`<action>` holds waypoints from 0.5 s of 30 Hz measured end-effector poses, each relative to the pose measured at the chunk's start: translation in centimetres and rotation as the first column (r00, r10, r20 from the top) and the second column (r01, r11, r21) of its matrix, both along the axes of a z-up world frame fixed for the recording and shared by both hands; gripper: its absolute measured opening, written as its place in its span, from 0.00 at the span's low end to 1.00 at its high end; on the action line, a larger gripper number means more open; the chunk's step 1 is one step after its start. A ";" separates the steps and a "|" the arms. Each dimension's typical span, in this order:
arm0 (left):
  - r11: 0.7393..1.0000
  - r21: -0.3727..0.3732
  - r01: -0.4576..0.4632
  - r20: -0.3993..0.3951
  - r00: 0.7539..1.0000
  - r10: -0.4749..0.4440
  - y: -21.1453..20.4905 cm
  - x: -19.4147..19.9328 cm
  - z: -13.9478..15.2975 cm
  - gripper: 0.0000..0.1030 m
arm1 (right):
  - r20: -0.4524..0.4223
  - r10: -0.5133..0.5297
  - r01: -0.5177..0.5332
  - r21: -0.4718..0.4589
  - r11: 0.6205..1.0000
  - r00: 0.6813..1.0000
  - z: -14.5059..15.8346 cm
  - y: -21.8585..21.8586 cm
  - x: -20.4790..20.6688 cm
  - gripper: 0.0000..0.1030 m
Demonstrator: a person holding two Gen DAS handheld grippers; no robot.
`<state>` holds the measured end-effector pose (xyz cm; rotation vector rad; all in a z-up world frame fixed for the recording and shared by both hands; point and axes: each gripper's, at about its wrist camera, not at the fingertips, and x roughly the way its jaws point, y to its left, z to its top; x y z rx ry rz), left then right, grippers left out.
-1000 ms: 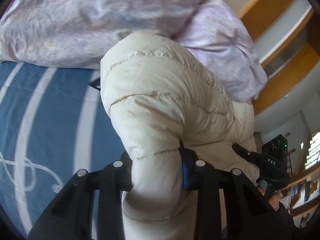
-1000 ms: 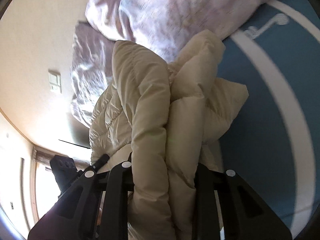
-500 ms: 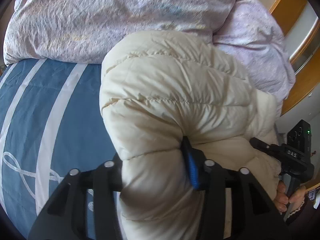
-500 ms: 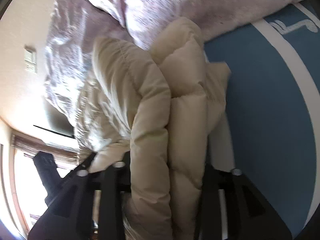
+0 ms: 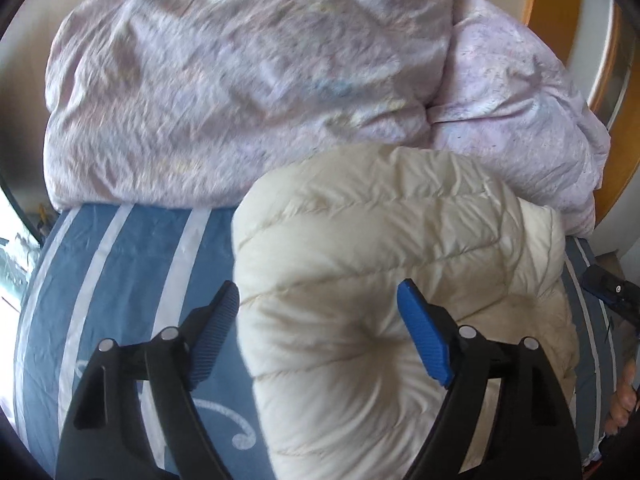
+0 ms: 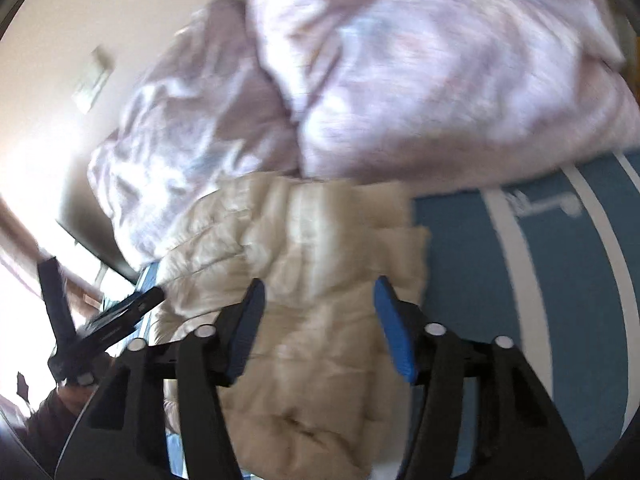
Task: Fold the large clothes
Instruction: 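Lower the rolled jacket onto the bed with both tools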
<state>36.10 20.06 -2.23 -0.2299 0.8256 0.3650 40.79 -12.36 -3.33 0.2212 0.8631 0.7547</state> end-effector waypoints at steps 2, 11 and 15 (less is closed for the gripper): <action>1.000 0.025 0.011 -0.001 1.000 -0.011 -0.8 0.7 0.0 0.79 | 0.014 0.030 -0.030 -0.024 0.999 0.999 0.0 1.8 -0.3 0.45; 0.995 0.089 0.052 -0.052 0.998 -0.047 -1.9 3.0 -2.5 0.79 | 0.087 0.024 -0.004 -0.218 0.976 0.996 -2.1 7.7 1.1 0.40; 0.994 0.090 0.059 -0.055 0.997 -0.054 -1.9 3.6 -3.4 0.84 | 0.069 0.009 0.009 -0.251 0.968 0.998 -4.1 7.9 1.9 0.40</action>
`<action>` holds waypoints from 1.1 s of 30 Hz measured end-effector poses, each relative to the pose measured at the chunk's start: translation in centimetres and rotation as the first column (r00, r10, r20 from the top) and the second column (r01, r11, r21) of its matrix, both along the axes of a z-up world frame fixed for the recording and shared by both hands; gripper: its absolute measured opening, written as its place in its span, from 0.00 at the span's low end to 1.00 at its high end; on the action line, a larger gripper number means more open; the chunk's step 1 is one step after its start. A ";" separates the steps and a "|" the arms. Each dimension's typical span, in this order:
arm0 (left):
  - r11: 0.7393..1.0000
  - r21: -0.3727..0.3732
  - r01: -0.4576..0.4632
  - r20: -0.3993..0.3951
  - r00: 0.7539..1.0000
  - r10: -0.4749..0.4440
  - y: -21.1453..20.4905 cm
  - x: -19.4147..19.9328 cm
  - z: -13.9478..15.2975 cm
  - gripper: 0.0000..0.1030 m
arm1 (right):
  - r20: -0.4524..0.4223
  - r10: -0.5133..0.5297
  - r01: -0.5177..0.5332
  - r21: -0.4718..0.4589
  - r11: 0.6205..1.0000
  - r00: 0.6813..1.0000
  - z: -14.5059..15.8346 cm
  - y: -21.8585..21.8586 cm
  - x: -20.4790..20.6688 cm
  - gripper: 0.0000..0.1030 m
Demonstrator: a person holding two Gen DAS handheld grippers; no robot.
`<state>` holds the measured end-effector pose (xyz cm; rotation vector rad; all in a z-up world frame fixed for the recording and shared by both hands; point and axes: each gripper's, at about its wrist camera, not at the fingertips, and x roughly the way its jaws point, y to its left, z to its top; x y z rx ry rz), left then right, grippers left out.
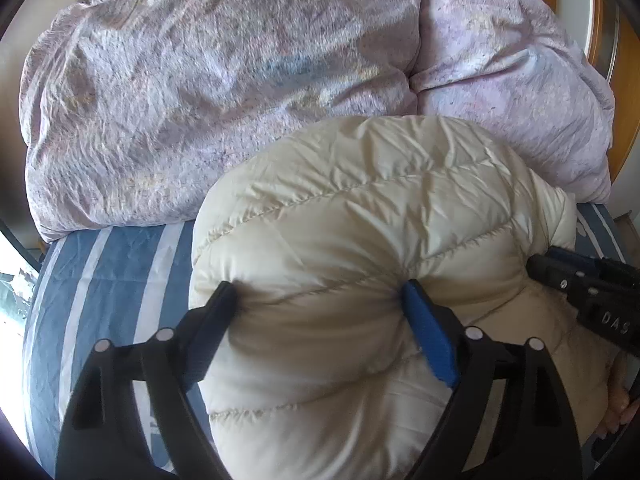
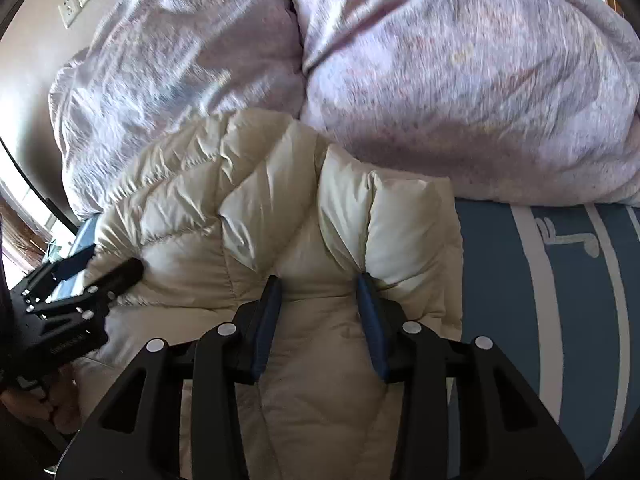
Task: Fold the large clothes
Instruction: 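Lower the rolled jacket onto the bed with both tools, then open both tools and pull them back from the folded jackets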
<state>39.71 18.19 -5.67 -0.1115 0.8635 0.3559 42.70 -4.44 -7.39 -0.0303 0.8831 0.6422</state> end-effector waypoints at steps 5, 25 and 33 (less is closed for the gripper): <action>1.000 -0.028 -0.003 -0.004 1.000 0.003 0.4 0.5 -1.3 0.90 | -0.008 0.000 0.000 0.003 1.000 1.000 -1.7 -0.2 0.7 0.39; 0.997 -0.056 -0.054 0.002 0.999 0.054 1.3 0.7 -2.9 0.98 | 0.054 0.013 -0.011 -0.027 1.000 0.998 -3.2 0.5 0.2 0.44; 0.988 -0.114 -0.103 0.031 0.994 0.108 0.0 -6.9 0.2 0.97 | 0.078 -0.024 0.028 -0.055 0.998 0.997 1.9 -3.6 -5.5 0.90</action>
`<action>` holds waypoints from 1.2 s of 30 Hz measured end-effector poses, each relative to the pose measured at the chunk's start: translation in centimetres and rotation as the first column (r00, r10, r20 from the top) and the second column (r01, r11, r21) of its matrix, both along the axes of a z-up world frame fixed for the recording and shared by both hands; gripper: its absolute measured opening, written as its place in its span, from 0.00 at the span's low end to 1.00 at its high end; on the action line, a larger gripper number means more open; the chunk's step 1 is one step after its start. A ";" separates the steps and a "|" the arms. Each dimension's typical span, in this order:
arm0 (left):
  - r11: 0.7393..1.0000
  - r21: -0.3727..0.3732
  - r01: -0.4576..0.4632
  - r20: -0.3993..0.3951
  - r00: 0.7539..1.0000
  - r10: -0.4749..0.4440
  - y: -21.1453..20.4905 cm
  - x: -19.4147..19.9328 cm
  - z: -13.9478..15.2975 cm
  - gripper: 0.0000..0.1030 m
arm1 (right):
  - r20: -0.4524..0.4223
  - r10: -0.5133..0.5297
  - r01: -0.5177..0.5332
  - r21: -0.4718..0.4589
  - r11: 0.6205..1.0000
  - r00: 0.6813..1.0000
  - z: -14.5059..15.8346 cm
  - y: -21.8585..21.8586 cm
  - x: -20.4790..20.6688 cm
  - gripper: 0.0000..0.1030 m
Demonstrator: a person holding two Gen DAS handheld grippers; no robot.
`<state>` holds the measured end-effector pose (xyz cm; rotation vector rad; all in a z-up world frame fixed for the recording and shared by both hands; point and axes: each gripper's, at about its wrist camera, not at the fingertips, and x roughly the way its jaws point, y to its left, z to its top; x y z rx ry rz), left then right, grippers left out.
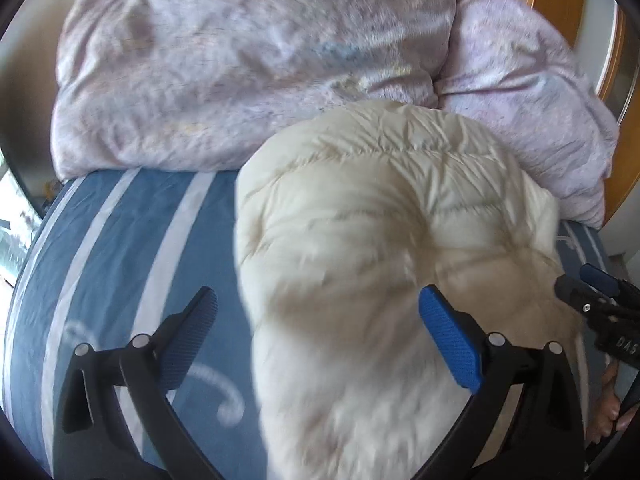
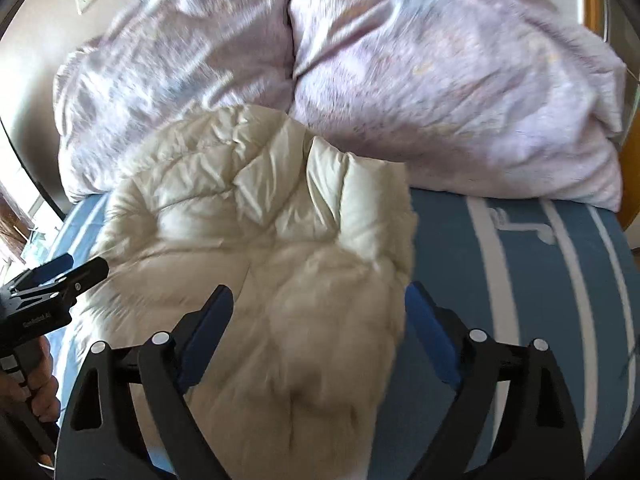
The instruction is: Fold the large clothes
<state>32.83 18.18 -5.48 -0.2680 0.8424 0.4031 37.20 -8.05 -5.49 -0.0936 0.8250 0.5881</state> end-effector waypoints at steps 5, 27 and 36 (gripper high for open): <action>1.000 -0.021 -0.001 0.016 1.000 0.001 -1.6 -5.6 1.0 0.97 | 0.011 -0.011 0.011 0.013 1.000 1.000 1.7 -2.8 -4.3 0.99; 0.993 -0.075 0.096 0.001 0.995 -0.096 -9.6 -17.8 3.0 0.97 | -0.122 0.025 -0.025 0.003 1.000 0.992 0.9 -6.5 -17.2 0.99; 0.991 -0.100 0.084 -0.005 0.996 -0.085 -10.2 -19.7 2.4 0.97 | -0.124 0.034 -0.033 0.013 0.999 0.992 0.6 -6.8 -18.5 0.99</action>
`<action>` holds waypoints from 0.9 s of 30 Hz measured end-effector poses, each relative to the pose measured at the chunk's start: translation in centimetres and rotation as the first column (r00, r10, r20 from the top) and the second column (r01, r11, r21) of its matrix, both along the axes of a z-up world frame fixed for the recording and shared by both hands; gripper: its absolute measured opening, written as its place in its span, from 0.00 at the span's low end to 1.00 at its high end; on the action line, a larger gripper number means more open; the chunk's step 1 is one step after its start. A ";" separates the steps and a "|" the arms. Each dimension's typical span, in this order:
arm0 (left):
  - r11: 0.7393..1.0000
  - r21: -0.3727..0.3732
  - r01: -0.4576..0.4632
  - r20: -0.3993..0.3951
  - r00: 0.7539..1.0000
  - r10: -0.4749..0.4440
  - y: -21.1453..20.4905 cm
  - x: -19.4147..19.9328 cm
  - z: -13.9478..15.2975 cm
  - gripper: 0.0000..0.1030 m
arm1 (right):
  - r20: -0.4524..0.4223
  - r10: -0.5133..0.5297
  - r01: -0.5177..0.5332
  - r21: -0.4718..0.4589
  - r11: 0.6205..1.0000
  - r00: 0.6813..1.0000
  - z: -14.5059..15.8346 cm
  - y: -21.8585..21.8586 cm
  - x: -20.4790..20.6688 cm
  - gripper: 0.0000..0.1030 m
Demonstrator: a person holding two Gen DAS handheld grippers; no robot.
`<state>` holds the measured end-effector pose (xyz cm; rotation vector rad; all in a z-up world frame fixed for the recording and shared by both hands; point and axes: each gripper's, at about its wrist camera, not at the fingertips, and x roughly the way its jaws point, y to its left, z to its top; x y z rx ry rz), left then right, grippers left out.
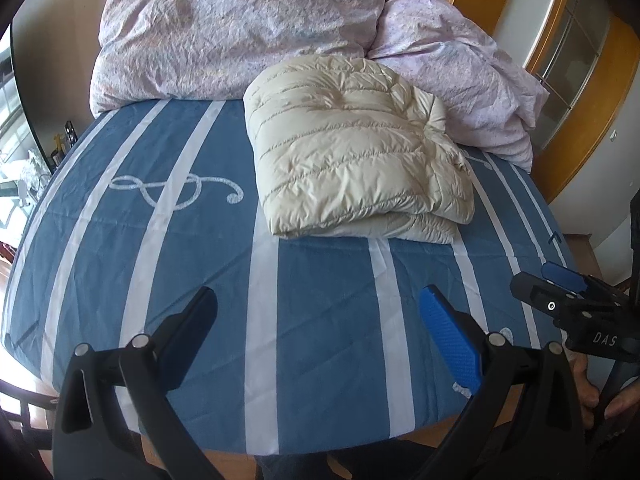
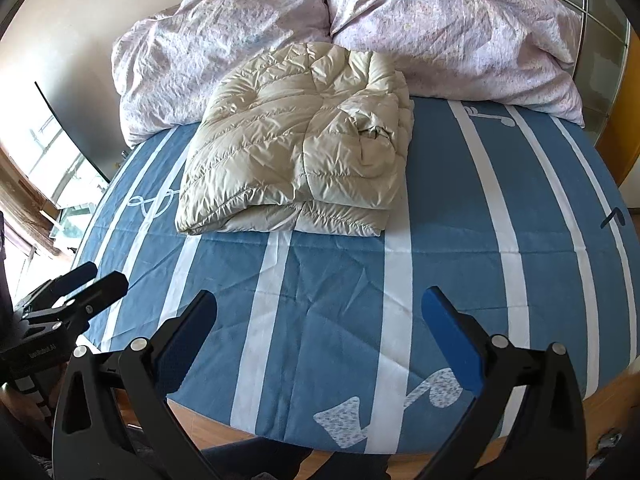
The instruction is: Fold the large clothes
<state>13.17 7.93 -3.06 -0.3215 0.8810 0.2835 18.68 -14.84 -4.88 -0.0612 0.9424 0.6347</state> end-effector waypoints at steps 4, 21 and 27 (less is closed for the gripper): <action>1.000 -0.010 -0.010 0.000 1.000 0.010 0.0 -0.4 -0.2 0.97 | -0.006 -0.001 0.001 0.009 1.000 1.000 -0.2 -0.1 -0.3 0.99; 0.998 -0.057 -0.007 0.032 0.999 0.009 -0.2 -0.6 -0.4 0.97 | -0.007 -0.003 0.003 0.030 1.000 1.000 -0.3 -0.3 -0.3 0.99; 0.997 -0.074 -0.003 0.038 0.999 0.006 0.0 -0.5 -0.5 0.97 | -0.012 -0.003 0.004 0.027 1.000 1.000 -0.4 -0.4 -0.1 0.99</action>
